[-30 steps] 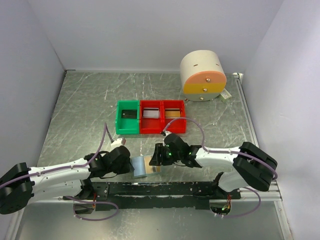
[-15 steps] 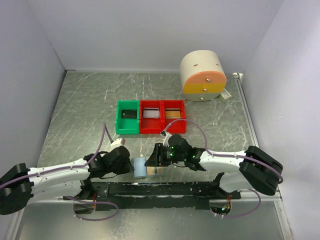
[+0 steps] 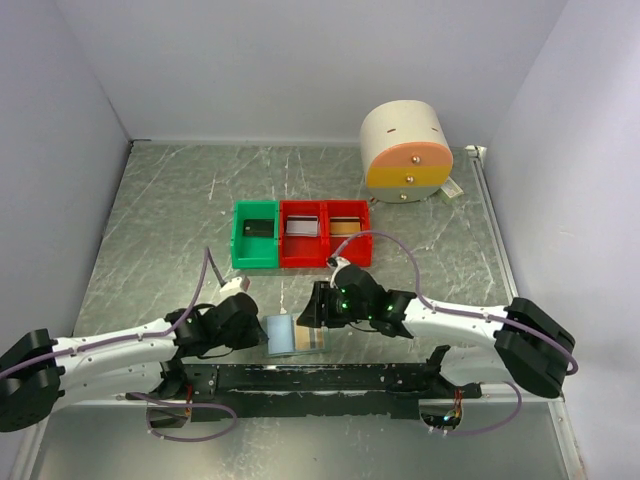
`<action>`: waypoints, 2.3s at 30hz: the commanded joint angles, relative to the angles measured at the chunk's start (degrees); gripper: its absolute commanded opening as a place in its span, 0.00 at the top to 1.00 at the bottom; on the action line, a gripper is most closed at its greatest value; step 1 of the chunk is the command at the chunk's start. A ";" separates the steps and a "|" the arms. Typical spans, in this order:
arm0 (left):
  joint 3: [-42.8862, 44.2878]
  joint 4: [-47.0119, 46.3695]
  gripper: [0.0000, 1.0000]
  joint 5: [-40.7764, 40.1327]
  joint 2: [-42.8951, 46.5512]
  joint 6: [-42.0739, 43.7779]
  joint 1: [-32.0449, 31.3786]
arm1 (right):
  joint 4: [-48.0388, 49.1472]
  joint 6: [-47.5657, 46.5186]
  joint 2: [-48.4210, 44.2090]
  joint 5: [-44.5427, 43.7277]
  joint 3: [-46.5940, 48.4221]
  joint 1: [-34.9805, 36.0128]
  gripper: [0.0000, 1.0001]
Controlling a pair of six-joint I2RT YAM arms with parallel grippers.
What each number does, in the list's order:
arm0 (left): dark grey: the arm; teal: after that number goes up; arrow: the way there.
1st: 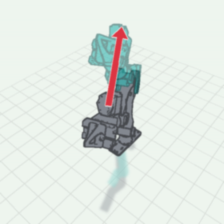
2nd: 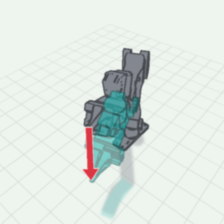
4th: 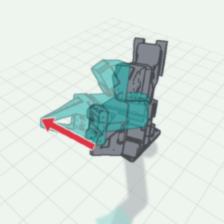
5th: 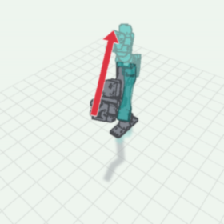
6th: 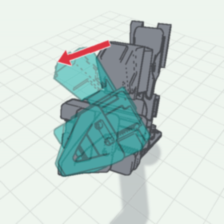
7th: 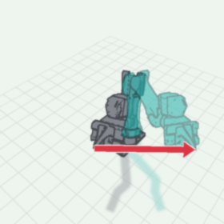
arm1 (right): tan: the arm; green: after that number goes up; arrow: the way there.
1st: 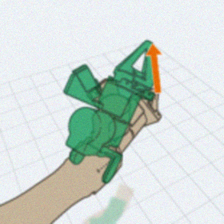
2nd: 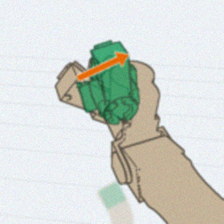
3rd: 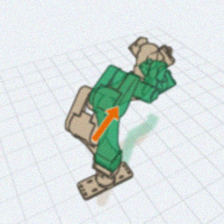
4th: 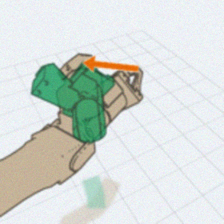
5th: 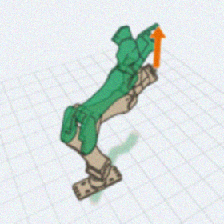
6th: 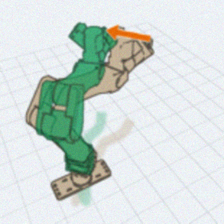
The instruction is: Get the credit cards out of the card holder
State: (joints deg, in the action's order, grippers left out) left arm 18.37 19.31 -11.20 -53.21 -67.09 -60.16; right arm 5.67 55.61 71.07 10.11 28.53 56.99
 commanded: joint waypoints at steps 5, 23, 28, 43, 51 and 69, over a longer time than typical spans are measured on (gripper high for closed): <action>-0.24 -0.71 0.69 0.44 1.20 0.19 -0.22 | -2.53 -0.63 3.54 -0.59 -2.24 0.08 0.52; 2.02 -0.90 0.68 0.54 -1.38 1.40 -0.26 | -9.18 -2.53 4.47 -7.28 -1.00 0.92 0.53; 2.20 -2.55 0.69 1.40 -3.42 1.79 -0.23 | -5.33 -1.78 6.67 -3.81 -1.02 1.31 0.53; 0.43 -2.45 0.69 1.14 -1.09 0.91 -0.23 | 11.09 5.51 4.33 3.57 -2.74 1.32 0.54; -0.18 -3.29 0.70 1.36 -1.22 0.69 -0.22 | 14.76 8.03 3.41 4.54 -4.18 1.35 0.54; 4.88 5.66 0.48 -5.94 9.49 -0.79 -3.30 | -15.67 -5.37 2.97 -10.22 4.35 1.87 0.51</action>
State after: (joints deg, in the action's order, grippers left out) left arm 21.43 23.81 -13.80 -47.05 -67.77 -62.78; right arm -0.91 55.05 72.31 4.05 30.30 58.22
